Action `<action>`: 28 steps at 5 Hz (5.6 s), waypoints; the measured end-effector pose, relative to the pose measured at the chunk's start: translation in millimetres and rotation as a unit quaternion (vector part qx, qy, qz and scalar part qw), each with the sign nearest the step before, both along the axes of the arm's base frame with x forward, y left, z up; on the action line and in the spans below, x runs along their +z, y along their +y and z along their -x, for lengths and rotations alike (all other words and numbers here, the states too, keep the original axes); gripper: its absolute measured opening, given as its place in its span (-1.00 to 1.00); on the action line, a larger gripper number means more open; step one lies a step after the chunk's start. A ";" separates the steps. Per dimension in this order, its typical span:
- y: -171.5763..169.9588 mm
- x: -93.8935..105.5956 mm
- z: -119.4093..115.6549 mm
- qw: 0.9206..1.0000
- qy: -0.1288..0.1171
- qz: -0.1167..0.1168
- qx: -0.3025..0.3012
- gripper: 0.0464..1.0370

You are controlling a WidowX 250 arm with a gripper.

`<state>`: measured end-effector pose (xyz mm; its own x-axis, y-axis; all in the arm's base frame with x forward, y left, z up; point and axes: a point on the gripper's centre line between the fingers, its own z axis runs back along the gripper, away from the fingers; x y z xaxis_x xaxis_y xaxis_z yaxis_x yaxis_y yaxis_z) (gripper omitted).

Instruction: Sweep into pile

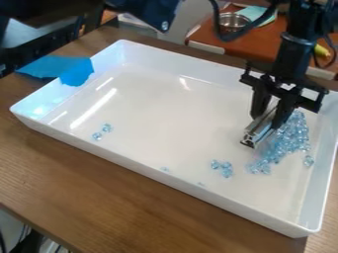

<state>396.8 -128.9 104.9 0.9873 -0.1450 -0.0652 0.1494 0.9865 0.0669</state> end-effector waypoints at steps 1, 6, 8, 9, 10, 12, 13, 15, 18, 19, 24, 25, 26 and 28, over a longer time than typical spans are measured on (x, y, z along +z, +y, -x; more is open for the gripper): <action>38.1 22.3 -7.8 0.999 -0.031 -0.008 0.018 -0.38; 219.4 3.3 57.9 0.991 0.004 -0.120 0.052 -0.38; 235.6 4.9 72.7 0.991 -0.017 -0.129 0.020 -0.38; 231.0 -3.1 82.6 0.990 -0.017 -0.137 0.007 -0.38; 221.8 -10.6 84.5 0.989 -0.017 -0.144 0.000 -0.38; 194.0 -16.7 88.1 0.988 -0.029 -0.151 0.003 -0.38; 173.1 -17.6 92.8 0.990 -0.016 -0.143 0.012 -0.38; 131.4 -18.1 95.3 0.992 -0.007 -0.126 0.023 -0.38; 74.3 -18.9 93.8 0.994 -0.004 -0.108 0.036 -0.38; 55.6 -18.8 94.3 0.994 0.005 -0.097 0.047 -0.38; 1.1 -15.5 64.3 0.986 0.066 -0.025 0.151 -0.38; -7.8 -8.3 57.5 0.984 0.068 -0.007 0.165 -0.38; -15.4 -1.3 47.8 0.981 0.063 0.006 0.182 -0.38; 26.2 24.0 41.3 0.986 0.048 -0.002 0.160 -0.38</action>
